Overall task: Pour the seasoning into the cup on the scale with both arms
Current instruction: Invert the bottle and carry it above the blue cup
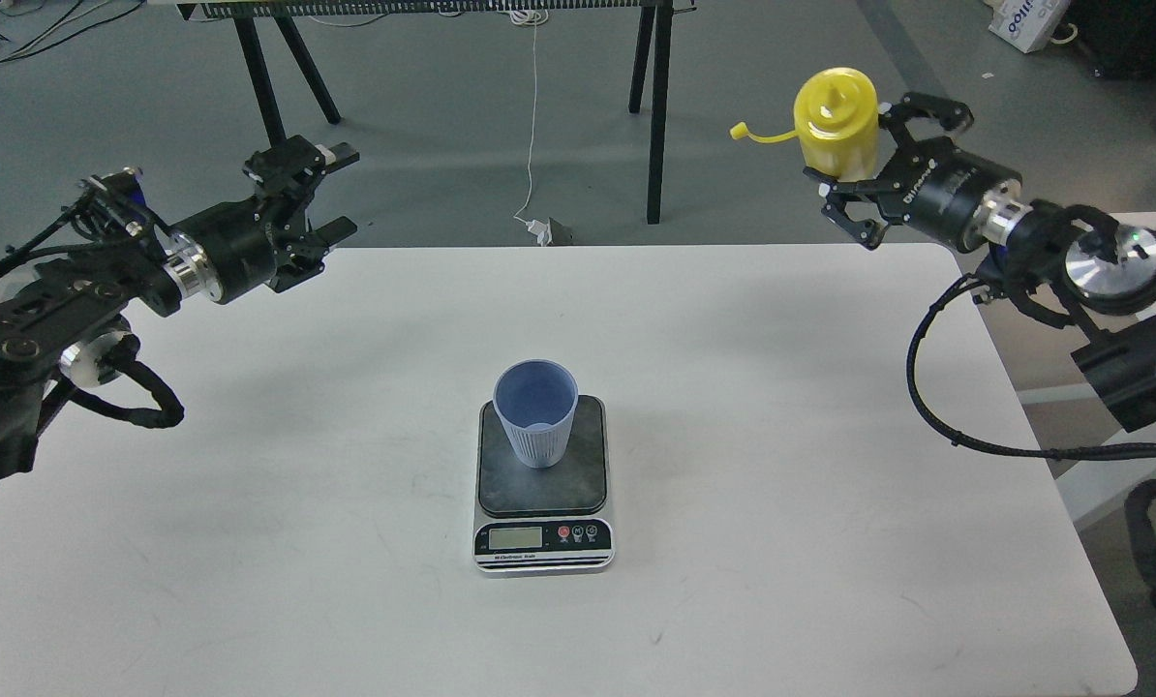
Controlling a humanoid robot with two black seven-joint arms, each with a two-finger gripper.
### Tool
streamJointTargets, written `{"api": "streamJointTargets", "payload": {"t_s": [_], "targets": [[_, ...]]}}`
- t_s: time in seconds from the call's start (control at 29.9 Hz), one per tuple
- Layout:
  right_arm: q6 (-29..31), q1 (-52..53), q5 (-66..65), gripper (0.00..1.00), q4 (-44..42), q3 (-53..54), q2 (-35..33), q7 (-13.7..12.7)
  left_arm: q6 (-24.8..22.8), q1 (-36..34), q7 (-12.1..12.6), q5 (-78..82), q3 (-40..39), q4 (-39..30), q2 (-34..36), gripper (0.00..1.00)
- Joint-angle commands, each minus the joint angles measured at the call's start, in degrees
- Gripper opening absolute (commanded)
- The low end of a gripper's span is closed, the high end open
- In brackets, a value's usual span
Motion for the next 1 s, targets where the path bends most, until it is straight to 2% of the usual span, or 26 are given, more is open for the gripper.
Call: {"api": "streamJointTargets", "payload": {"t_s": [0.0, 0.13, 0.23, 0.33, 0.44, 0.64, 0.97], "targets": [[-3.66, 8.58, -20.81, 0.04, 0.45, -4.10, 6.15, 5.97, 0.00, 3.33, 0.00, -7.37, -4.64, 2.50, 0.00, 0.99], [-9.82, 13.86, -35.24, 0.03, 1.15, -10.60, 12.22, 12.04, 0.00, 6.06, 0.00, -15.20, -7.37, 2.59, 1.23, 0.99], [-15.00, 16.85, -44.56, 0.03, 2.73, -19.90, 16.00, 17.14, 0.00, 6.86, 0.00, -17.76, -7.99, 2.59, 2.72, 0.99], [-17.91, 19.57, -50.46, 0.03, 5.45, -29.05, 16.89, 19.96, 0.00, 7.47, 0.00, -18.03, -7.99, 2.59, 3.60, 0.99], [-18.79, 22.65, -54.95, 0.04, 7.12, -37.83, 16.89, 21.63, 0.00, 8.09, 0.00, -18.03, -7.99, 2.67, 3.96, 0.99], [-18.88, 25.64, -60.14, 0.04, 6.86, -47.43, 16.89, 24.18, 0.00, 8.53, 0.00, -18.03, -7.99, 2.67, 4.04, 0.99], [-18.79, 24.59, -61.82, 0.04, 6.95, -51.39, 16.89, 24.18, 0.00, 8.53, 0.00, -17.94, -8.08, 2.76, 3.78, 0.99]]}}
